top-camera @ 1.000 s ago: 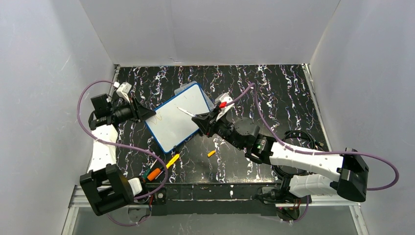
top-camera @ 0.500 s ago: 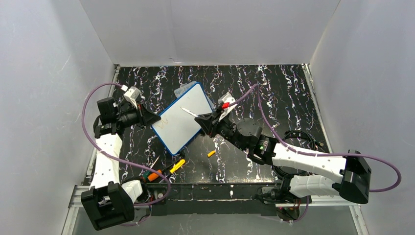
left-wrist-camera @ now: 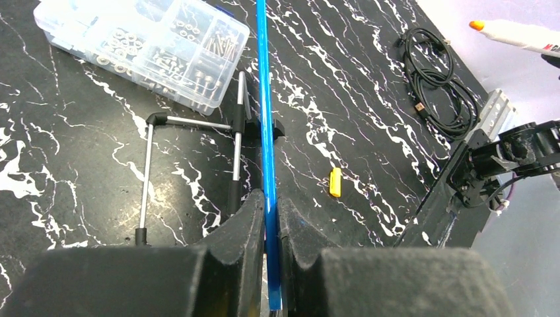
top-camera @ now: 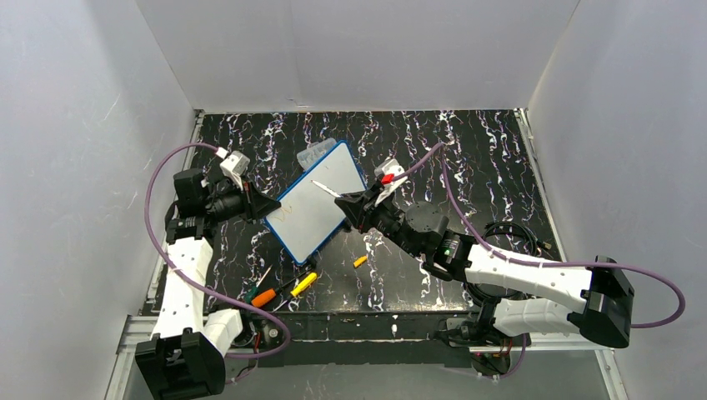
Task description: Write a sentence on the whiteboard
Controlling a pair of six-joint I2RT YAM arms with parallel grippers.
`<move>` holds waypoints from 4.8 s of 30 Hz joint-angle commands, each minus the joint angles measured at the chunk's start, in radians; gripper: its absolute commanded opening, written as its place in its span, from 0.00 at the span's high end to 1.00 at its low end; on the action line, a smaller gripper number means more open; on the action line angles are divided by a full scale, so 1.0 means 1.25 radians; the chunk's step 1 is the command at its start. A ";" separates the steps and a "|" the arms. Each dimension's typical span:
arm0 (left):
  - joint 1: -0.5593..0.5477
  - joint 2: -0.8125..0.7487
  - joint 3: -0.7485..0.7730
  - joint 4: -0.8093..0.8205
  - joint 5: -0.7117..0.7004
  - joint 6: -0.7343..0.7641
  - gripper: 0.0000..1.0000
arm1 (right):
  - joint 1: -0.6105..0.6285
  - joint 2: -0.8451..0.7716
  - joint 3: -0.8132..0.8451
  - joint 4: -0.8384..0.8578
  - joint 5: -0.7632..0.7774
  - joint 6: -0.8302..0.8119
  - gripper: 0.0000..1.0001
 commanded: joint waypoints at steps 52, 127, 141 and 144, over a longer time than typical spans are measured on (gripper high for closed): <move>-0.006 0.044 0.039 -0.125 0.091 -0.052 1.00 | -0.010 -0.009 0.011 0.001 0.015 0.007 0.99; -0.196 0.264 0.200 -0.250 -0.022 0.062 0.99 | -0.002 -0.106 -0.090 -0.070 -0.085 0.002 0.99; -0.197 0.256 0.188 -0.244 -0.027 0.063 1.00 | 0.005 0.017 -0.051 0.029 -0.248 -0.048 0.99; -0.197 0.257 0.189 -0.242 -0.025 0.063 1.00 | 0.004 0.060 -0.025 0.035 -0.287 -0.061 0.99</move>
